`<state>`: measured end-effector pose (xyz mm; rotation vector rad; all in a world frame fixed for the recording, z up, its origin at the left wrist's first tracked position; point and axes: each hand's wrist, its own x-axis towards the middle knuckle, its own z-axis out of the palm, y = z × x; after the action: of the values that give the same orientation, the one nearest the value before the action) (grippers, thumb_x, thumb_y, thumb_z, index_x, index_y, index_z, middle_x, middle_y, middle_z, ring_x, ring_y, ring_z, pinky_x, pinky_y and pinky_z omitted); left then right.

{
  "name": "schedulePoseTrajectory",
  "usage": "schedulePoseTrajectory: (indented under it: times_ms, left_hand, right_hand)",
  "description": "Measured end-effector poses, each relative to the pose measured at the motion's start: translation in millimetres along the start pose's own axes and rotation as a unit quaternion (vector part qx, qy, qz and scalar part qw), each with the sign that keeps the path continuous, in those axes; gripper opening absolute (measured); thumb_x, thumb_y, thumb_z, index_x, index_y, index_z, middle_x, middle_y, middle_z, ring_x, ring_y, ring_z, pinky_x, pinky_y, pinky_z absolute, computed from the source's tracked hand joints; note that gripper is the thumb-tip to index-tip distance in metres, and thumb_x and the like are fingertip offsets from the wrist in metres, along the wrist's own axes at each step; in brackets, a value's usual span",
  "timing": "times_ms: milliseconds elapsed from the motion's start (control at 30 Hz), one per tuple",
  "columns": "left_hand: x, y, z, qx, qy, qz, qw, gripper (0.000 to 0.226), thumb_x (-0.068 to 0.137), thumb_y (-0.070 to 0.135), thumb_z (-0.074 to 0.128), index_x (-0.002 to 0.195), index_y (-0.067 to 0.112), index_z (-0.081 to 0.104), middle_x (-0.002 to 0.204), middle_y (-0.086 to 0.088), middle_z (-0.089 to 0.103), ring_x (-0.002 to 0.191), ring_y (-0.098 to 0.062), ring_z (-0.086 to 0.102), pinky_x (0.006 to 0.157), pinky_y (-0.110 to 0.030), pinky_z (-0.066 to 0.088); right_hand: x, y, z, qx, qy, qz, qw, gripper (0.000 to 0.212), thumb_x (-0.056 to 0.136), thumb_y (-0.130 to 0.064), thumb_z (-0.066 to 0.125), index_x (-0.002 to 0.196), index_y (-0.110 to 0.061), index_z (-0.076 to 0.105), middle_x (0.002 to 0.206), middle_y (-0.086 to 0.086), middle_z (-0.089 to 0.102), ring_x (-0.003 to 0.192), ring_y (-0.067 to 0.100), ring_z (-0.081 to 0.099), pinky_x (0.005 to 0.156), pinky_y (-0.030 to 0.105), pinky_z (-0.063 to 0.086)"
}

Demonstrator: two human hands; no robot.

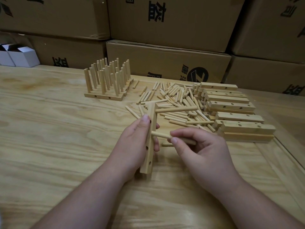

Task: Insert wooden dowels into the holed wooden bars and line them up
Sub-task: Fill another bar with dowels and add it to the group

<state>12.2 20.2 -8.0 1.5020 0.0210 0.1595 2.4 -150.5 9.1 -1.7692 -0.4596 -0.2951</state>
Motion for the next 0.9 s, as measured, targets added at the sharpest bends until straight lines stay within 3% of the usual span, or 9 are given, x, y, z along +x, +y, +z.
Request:
schedulePoseTrajectory:
  times_ms: [167,400,533,700,800,900]
  left_hand:
    - [-0.5,-0.6,-1.3,0.014,-0.002,-0.001,1.0,0.049,0.105,0.056,0.031,0.088,0.032,0.069,0.057,-0.002,0.065,0.048,-0.01,0.058,0.047,-0.02,0.046]
    - [-1.4,-0.6,1.1,0.023,-0.013,0.013,1.0,0.044,0.105,0.054,0.036,0.084,0.03,0.067,0.055,-0.003,0.063,0.048,-0.011,0.057,0.046,-0.023,0.046]
    - [-6.1,0.9,4.7,0.029,-0.025,0.056,0.998,0.038,0.096,0.056,0.039,0.077,0.032,0.06,0.061,0.005,0.059,0.053,-0.009,0.057,0.052,-0.022,0.047]
    - [-8.2,4.2,3.6,0.082,-0.033,0.044,0.995,0.061,0.092,0.066,0.029,0.065,0.02,0.06,0.051,-0.002,0.058,0.047,-0.01,0.055,0.048,-0.019,0.044]
    - [-9.0,3.7,5.7,0.114,-0.022,0.055,0.992,0.063,0.093,0.064,0.03,0.067,0.015,0.059,0.051,-0.003,0.059,0.048,-0.01,0.057,0.049,-0.022,0.046]
    - [-8.6,0.9,6.0,0.136,-0.01,0.063,0.989,0.061,0.093,0.065,0.028,0.066,0.021,0.06,0.053,-0.003,0.061,0.051,-0.01,0.058,0.052,-0.021,0.046]
  right_hand:
    - [0.9,1.9,-0.9,-0.027,-0.025,0.011,0.999,0.017,0.084,-0.007,0.076,0.091,-0.023,0.077,0.088,-0.011,0.073,0.083,0.004,0.069,0.069,0.011,0.051]
    - [0.6,4.5,-1.8,-0.061,-0.045,-0.003,0.997,0.014,0.086,-0.012,0.075,0.09,-0.026,0.076,0.086,-0.002,0.067,0.06,0.011,0.056,0.053,0.017,0.044]
    - [1.5,7.9,-3.8,-0.167,-0.05,-0.071,0.982,0.009,0.086,-0.024,0.078,0.094,-0.026,0.078,0.074,-0.009,0.06,0.061,0.007,0.053,0.058,0.009,0.037]
    - [1.0,3.3,-4.5,-0.218,-0.06,-0.138,0.964,0.009,0.085,-0.029,0.072,0.093,-0.03,0.078,0.065,-0.02,0.047,0.063,0.003,0.051,0.058,0.01,0.032]
    - [0.4,-0.7,-4.4,-0.245,-0.058,-0.149,0.956,0.006,0.084,-0.029,0.072,0.088,-0.03,0.076,0.068,-0.022,0.051,0.065,-0.001,0.051,0.059,0.011,0.033]
    - [-0.4,-5.6,-1.2,-0.273,-0.054,-0.13,0.952,0.01,0.084,-0.034,0.068,0.088,-0.029,0.076,0.073,-0.019,0.059,0.068,-0.002,0.052,0.06,0.011,0.034]
